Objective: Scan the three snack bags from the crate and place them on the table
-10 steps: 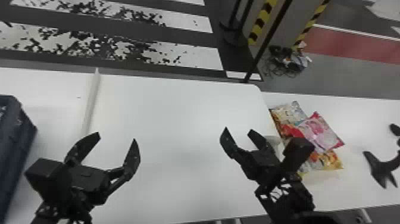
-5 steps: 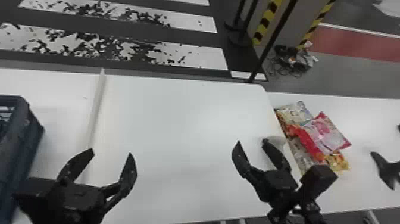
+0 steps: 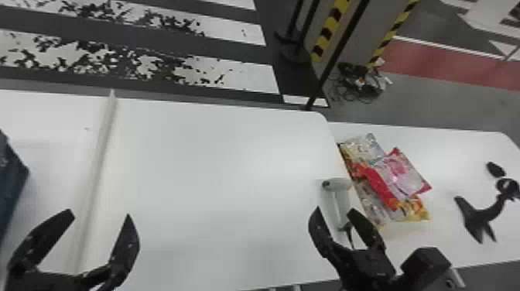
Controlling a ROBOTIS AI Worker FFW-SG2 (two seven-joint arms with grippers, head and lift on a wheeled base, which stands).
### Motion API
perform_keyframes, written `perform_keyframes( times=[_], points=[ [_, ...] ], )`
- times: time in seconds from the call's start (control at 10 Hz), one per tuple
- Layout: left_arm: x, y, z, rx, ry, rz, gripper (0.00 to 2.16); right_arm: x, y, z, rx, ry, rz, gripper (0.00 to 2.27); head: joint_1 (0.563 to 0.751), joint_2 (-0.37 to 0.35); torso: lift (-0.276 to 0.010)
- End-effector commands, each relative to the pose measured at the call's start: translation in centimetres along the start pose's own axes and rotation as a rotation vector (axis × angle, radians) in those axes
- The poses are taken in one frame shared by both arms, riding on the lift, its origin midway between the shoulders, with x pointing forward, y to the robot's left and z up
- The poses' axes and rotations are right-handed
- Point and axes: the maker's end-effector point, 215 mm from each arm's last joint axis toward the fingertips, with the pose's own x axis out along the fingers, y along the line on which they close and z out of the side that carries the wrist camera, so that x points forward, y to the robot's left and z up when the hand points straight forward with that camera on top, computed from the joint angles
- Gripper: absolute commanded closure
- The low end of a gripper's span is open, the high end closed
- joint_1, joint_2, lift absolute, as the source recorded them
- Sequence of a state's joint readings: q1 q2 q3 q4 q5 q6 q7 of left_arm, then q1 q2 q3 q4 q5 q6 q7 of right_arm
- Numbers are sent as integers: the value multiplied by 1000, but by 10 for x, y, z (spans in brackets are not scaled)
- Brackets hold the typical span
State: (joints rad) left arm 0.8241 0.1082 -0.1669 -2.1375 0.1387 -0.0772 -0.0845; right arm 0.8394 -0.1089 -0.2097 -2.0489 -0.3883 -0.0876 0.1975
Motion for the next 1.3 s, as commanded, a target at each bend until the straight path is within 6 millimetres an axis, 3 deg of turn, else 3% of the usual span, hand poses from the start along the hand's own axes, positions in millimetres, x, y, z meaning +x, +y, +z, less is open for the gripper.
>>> perform_keyframes(
  times=[0.0,0.3,0.8,1.2],
  points=[
    [-12,0,-3,-4,5,-1,36,-17,0,-2,-5,-7,-4,83,695,-322,-62],
    [-23,4,-4,-12,14,7,36,-39,-3,-2,0,-7,-11,83,695,-345,-62],
    [-32,23,12,8,-36,47,36,-39,0,-1,0,-5,14,87,695,-327,-62],
    [-35,30,20,12,-62,66,36,-50,1,26,-16,-108,22,90,695,-299,-62]
  ],
)
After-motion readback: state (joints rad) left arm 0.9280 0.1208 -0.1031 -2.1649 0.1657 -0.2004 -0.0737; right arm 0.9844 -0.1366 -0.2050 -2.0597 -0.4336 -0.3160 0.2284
